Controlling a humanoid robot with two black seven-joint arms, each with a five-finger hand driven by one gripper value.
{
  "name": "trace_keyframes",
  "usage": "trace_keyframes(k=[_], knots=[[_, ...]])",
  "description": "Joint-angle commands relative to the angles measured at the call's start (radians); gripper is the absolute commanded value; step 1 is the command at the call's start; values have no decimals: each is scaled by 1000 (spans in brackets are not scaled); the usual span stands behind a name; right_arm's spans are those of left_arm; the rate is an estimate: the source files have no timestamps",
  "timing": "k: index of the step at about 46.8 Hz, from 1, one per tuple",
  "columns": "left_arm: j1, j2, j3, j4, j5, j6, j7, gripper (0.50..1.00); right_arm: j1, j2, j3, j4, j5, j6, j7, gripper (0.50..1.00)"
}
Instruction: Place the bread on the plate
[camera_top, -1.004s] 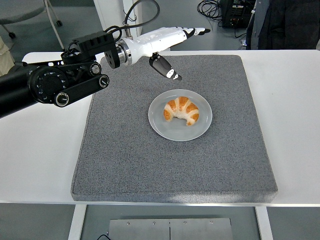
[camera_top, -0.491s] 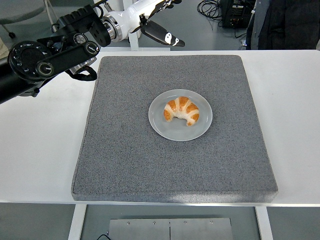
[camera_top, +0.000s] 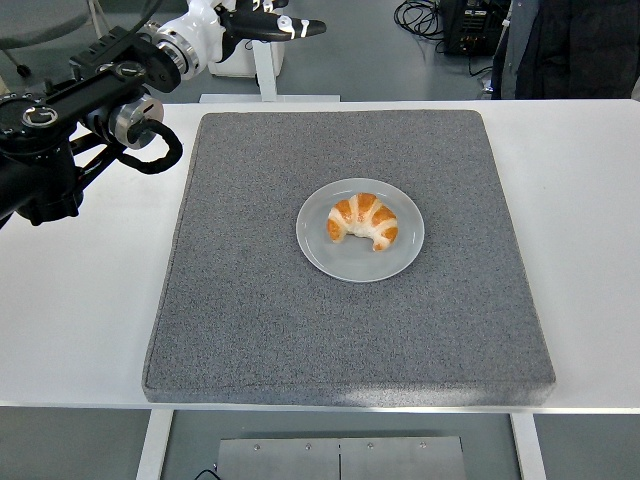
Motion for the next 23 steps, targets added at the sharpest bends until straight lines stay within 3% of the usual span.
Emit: trace_keyframes(k=[1, 4, 15, 23], knots=[[47, -1, -75, 27, -2, -11, 2, 980, 0, 0, 1, 0, -1, 0, 0, 1000], [86, -8, -139, 79, -2, -22, 2, 980, 0, 0, 1, 0, 1, 0, 0, 1000], [147, -119, -296, 294, -26, -151, 0, 980, 0, 0, 0, 0, -1, 0, 0, 1000], [143, -168, -325, 439, -159, -290, -4, 980, 0, 0, 0, 0, 1, 0, 0, 1000]])
